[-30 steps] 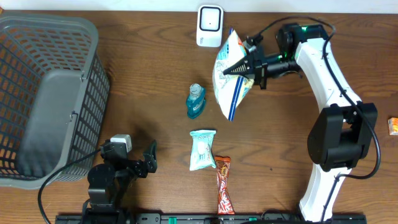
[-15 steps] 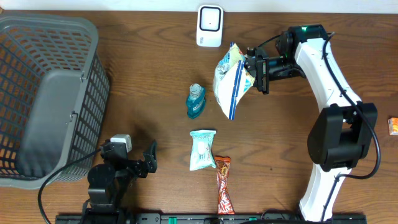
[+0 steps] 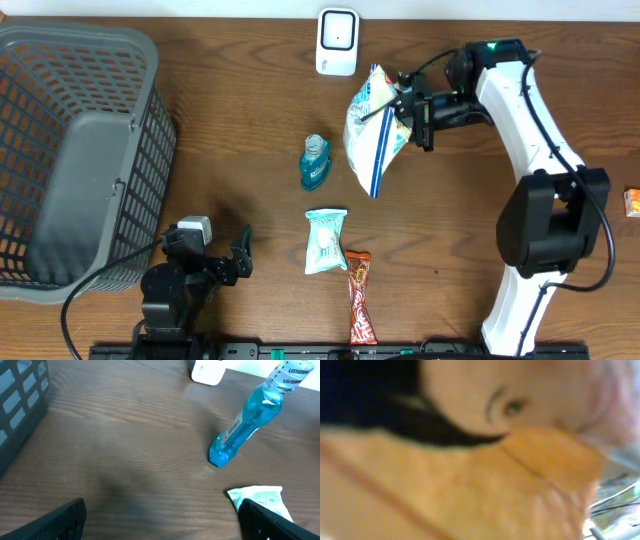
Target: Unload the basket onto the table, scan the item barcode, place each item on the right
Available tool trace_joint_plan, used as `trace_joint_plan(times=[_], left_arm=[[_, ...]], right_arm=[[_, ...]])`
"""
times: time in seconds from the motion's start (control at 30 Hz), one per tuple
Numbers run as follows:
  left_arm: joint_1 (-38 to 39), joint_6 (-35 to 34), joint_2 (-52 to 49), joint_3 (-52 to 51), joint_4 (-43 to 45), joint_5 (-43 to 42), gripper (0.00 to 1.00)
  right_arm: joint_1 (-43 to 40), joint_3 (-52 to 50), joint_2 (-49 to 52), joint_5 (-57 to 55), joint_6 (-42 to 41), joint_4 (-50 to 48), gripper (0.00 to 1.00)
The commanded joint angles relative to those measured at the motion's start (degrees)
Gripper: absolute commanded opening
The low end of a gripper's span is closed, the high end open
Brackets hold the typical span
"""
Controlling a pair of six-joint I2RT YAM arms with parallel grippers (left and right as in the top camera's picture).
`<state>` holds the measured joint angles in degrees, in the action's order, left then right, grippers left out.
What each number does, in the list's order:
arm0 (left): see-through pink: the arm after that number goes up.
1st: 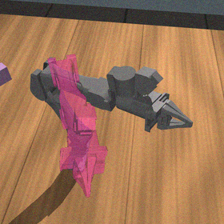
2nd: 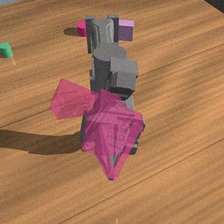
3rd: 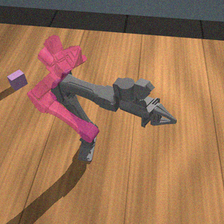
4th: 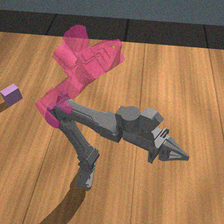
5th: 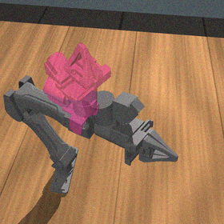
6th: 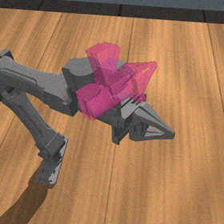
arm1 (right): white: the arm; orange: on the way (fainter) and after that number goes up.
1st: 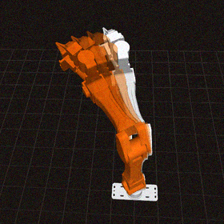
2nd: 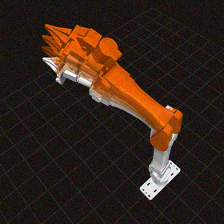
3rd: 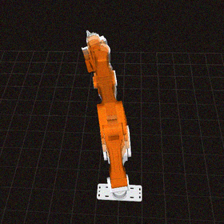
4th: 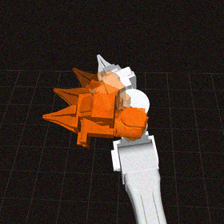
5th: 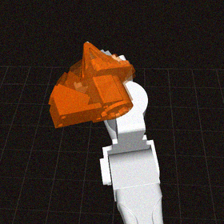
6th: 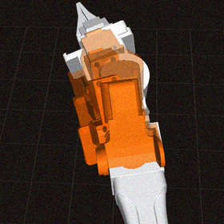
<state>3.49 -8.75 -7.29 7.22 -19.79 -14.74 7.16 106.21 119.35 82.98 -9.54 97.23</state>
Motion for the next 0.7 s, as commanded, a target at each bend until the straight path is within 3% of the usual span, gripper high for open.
trace_joint_plan(times=[0.0, 0.3, 0.47, 0.67], left_arm=[[0.2, -0.1, 0.2, -0.2, -1.2, -0.3, 0.96], [0.2, -0.1, 0.2, -0.2, -1.2, -0.2, 0.96], [0.2, -0.1, 0.2, -0.3, -1.2, -0.2, 0.96], [0.2, -0.1, 0.2, -0.3, -1.2, -0.2, 0.96]], right_arm=[[-1.5, -0.9, -8.1, -6.2, 5.8, 0.1, 0.01], [-1.5, -16.9, -26.1, -5.6, 5.8, 0.1, 0.01], [-0.8, -31.3, -36.2, 6.5, 5.0, 0.1, 0.01], [-1.9, -39.8, -42.0, 6.6, -22.6, 0.1, 0.01]])
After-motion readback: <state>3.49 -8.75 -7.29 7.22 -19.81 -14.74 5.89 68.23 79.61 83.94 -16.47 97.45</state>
